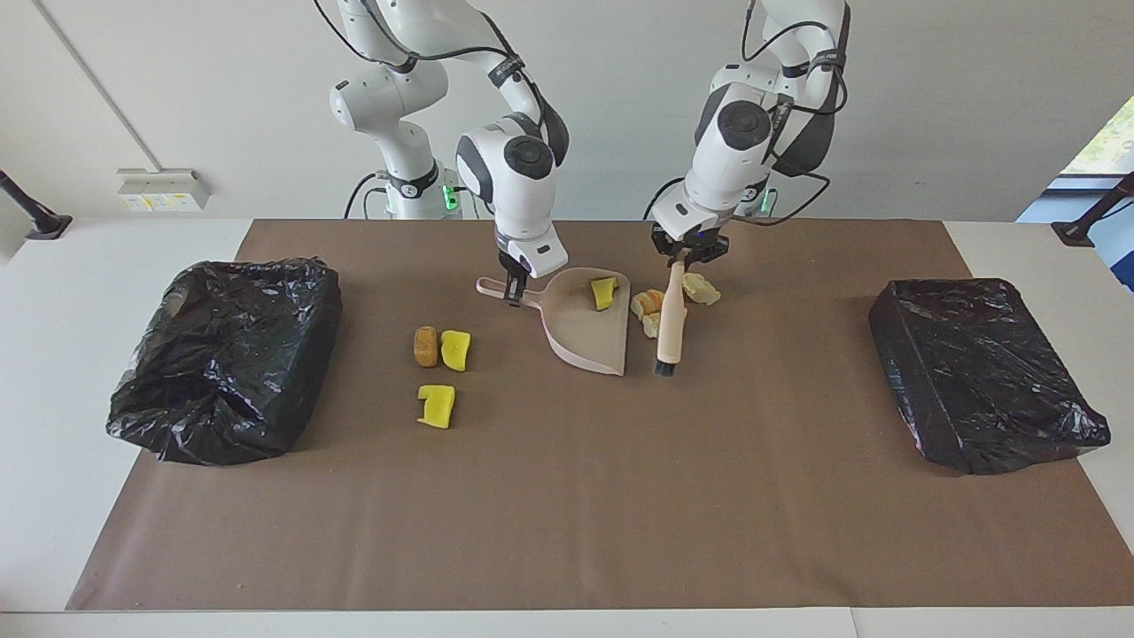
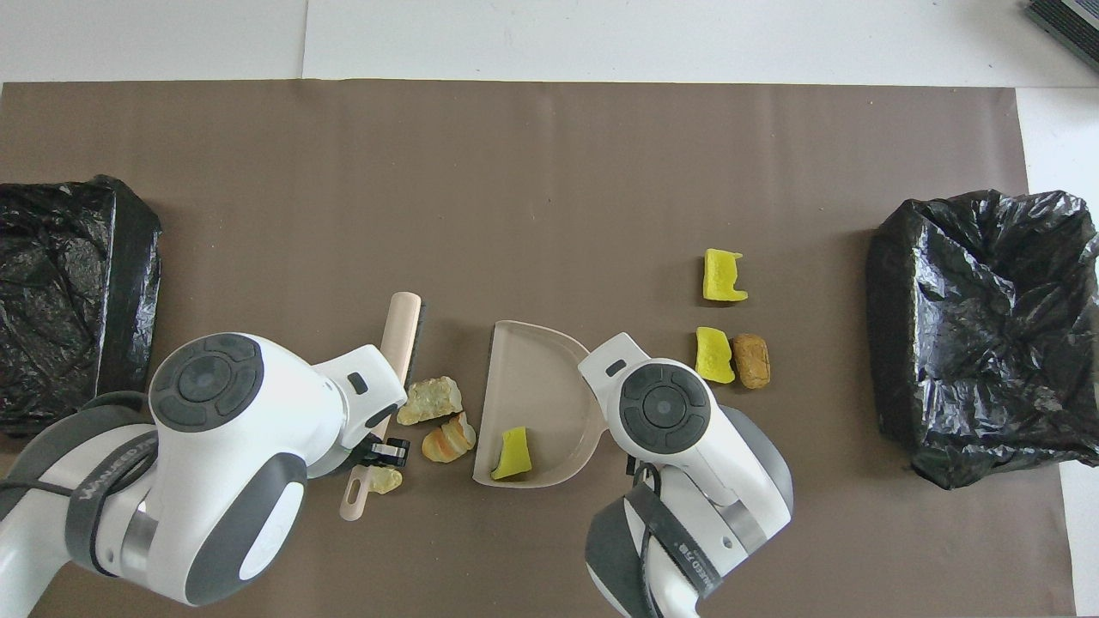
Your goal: Sweep and dump trash in bin
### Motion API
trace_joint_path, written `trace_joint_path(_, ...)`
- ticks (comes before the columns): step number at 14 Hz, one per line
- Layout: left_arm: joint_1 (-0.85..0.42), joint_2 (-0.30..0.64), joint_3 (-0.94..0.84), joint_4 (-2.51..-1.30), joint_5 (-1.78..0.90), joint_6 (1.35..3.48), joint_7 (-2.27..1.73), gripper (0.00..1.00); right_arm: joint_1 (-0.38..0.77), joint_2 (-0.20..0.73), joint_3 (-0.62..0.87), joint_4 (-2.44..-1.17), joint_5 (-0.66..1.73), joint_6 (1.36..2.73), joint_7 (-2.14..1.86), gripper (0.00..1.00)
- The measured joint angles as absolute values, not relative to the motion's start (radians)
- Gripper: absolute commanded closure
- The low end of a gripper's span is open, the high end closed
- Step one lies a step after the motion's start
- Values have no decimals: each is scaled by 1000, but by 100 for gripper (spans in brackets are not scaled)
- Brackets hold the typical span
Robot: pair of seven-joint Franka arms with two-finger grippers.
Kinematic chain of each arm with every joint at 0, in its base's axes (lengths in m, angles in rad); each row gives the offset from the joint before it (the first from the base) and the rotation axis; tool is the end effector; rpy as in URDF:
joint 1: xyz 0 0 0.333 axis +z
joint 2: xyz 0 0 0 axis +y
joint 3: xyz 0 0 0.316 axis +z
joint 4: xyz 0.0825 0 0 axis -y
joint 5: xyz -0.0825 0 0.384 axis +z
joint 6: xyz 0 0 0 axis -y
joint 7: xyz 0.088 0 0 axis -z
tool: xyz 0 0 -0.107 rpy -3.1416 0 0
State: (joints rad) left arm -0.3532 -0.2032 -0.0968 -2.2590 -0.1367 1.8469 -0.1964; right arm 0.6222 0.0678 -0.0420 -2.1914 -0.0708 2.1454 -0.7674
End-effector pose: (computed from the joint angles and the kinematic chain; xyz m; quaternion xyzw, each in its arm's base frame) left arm 0.4087 -0.2105 0.4302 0.9882 -0.0984 -0.1159 0.0180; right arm 0.4432 0.2870 0.3463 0.7667 0.6388 -0.0594 0.0245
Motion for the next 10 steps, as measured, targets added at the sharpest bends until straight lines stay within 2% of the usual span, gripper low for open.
trace_joint_path(6,-231,-246,-97,-2328,-76,1809,-305,100,622,68,-42,-2191,-71,2145,-769,100)
trace_joint_path(10,-154,-312,-97,-2424,-71,1827,-451,100,622,68,-42,-2191,-71,2145,-769,100)
